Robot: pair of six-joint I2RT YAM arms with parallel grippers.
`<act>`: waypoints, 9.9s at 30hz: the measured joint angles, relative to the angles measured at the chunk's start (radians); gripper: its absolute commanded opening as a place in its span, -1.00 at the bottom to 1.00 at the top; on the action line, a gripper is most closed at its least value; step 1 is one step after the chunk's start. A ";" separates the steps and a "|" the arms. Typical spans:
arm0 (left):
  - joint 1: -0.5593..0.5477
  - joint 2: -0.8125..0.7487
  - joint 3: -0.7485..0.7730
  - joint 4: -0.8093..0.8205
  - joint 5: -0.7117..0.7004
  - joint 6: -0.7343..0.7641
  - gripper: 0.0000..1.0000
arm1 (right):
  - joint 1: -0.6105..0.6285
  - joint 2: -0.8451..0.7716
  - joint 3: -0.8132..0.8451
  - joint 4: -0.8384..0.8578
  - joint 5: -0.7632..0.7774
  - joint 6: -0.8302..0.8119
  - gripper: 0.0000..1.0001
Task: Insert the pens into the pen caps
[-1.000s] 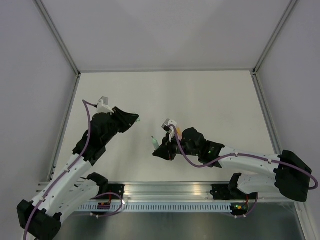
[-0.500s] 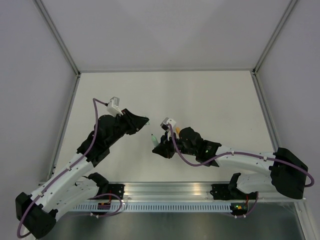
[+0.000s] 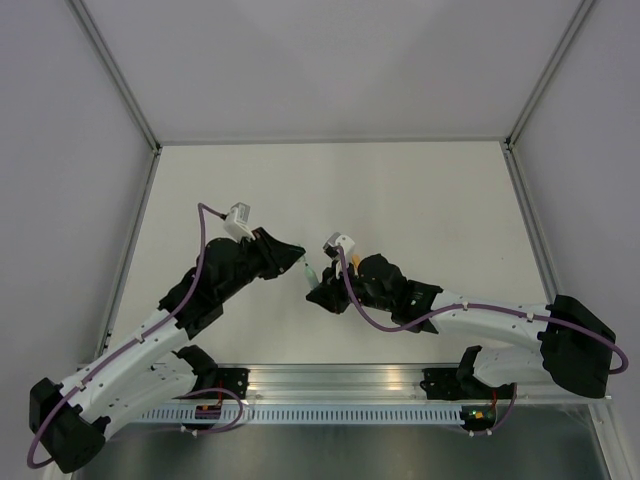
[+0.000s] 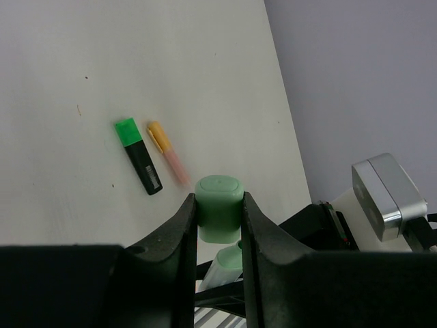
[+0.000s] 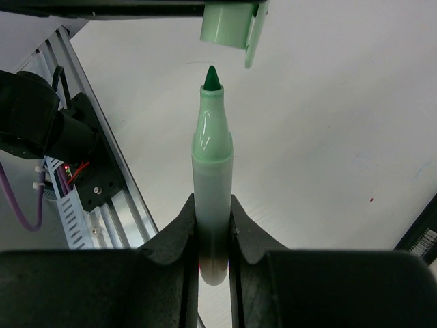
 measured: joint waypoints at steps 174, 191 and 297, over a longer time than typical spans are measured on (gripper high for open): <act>-0.077 -0.135 -0.248 0.964 0.445 0.032 -0.95 | -0.103 -0.105 0.351 -0.291 -0.677 0.098 -1.00; -0.066 -0.144 -0.102 0.637 0.396 0.091 -0.48 | -0.126 -0.008 0.472 -0.408 -0.692 -0.026 -1.00; 0.299 -0.148 -0.189 0.188 0.367 0.341 0.99 | -0.086 -0.363 0.091 -0.481 0.745 0.124 0.96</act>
